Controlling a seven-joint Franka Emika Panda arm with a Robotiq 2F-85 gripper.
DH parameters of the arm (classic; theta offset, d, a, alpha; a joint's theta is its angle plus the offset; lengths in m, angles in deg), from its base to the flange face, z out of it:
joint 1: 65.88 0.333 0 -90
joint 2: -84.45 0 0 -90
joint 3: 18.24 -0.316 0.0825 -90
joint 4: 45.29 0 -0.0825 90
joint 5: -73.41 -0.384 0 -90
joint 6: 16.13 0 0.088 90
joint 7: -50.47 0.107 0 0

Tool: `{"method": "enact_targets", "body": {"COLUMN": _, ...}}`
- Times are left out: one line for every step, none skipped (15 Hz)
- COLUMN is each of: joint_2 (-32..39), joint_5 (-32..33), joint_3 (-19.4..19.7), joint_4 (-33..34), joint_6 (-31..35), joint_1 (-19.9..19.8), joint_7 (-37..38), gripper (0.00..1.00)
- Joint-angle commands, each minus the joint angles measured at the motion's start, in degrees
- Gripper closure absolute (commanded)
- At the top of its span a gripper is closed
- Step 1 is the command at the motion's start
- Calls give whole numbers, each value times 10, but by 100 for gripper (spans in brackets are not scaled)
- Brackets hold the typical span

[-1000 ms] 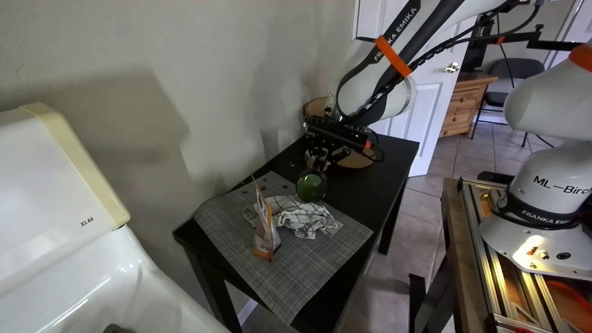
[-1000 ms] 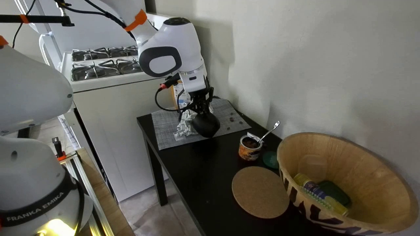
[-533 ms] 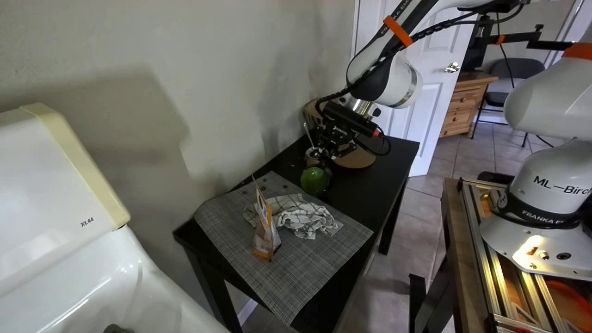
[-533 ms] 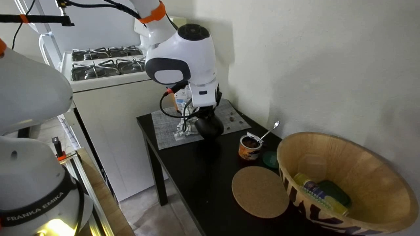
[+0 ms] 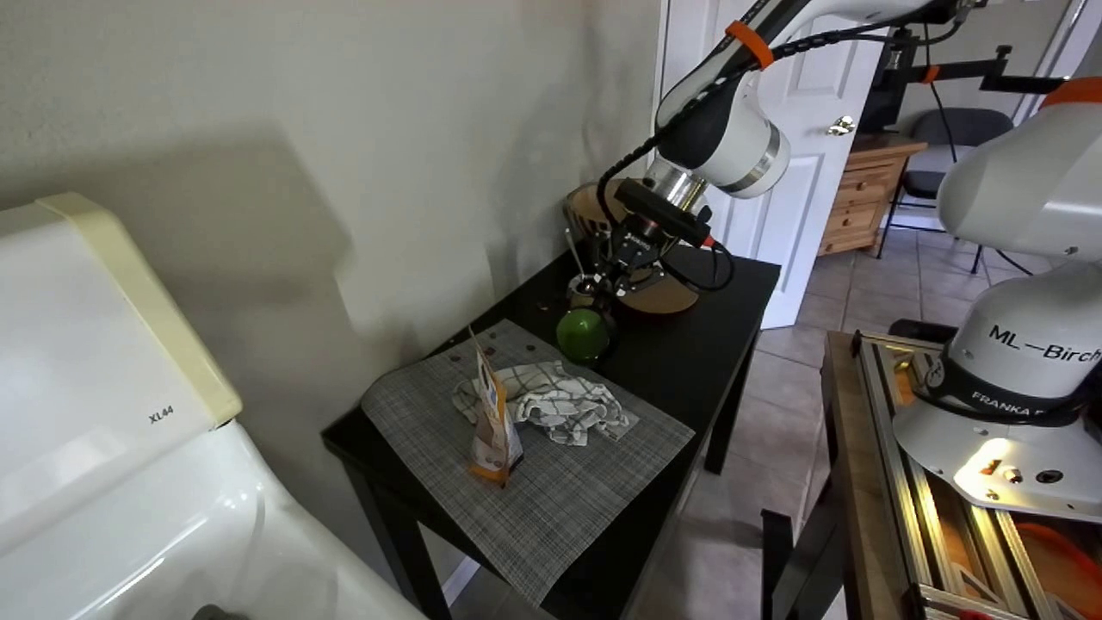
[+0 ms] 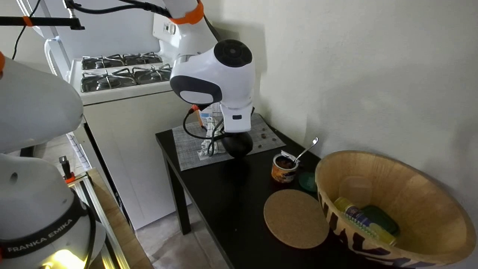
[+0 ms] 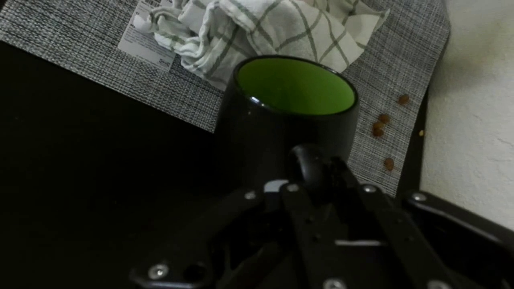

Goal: Correctly position the mug, which is on the table

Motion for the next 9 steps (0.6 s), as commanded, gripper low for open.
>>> {"method": "enact_targets", "body": {"joint_2": 4, "joint_5": -3, "joint_3": 3, "joint_4": 2, "joint_6": -3, "joint_1": 2, "joint_7": 3, "gripper": 94}}
{"method": "enact_targets", "body": {"joint_2": 10, "joint_5": -8, "joint_3": 10, "joint_4": 7, "joint_6": -3, "joint_1": 3, "joint_7": 8, "gripper": 94}}
{"method": "enact_targets", "body": {"joint_2": 6, "joint_5": -12, "joint_3": 19, "joint_4": 12, "joint_6": -8, "joint_1": 5, "joint_7": 16, "gripper": 94}}
{"method": "enact_targets", "body": {"joint_2": 8, "joint_5": -14, "joint_3": 30, "joint_4": 18, "joint_6": -18, "joint_1": 3, "joint_7": 23, "gripper": 94}}
{"method": "enact_targets", "body": {"joint_2": 12, "joint_5": -13, "joint_3": 39, "joint_4": 23, "joint_6": -26, "joint_1": 1, "joint_7": 30, "gripper": 94}}
{"method": "enact_targets", "body": {"joint_2": 21, "joint_5": -11, "joint_3": 47, "joint_4": 28, "joint_6": -38, "joint_1": -3, "joint_7": 31, "gripper": 94}}
{"method": "enact_targets", "body": {"joint_2": 28, "joint_5": -8, "joint_3": 56, "joint_4": 34, "joint_6": -57, "joint_1": -6, "joint_7": 33, "gripper": 94}}
{"method": "enact_targets", "body": {"joint_2": 35, "joint_5": -7, "joint_3": 66, "joint_4": 40, "joint_6": -73, "joint_1": -6, "joint_7": 33, "gripper": 94}}
{"method": "enact_targets", "body": {"joint_2": 40, "joint_5": -7, "joint_3": 70, "joint_4": 47, "joint_6": -95, "joint_1": -10, "joint_7": 34, "gripper": 94}}
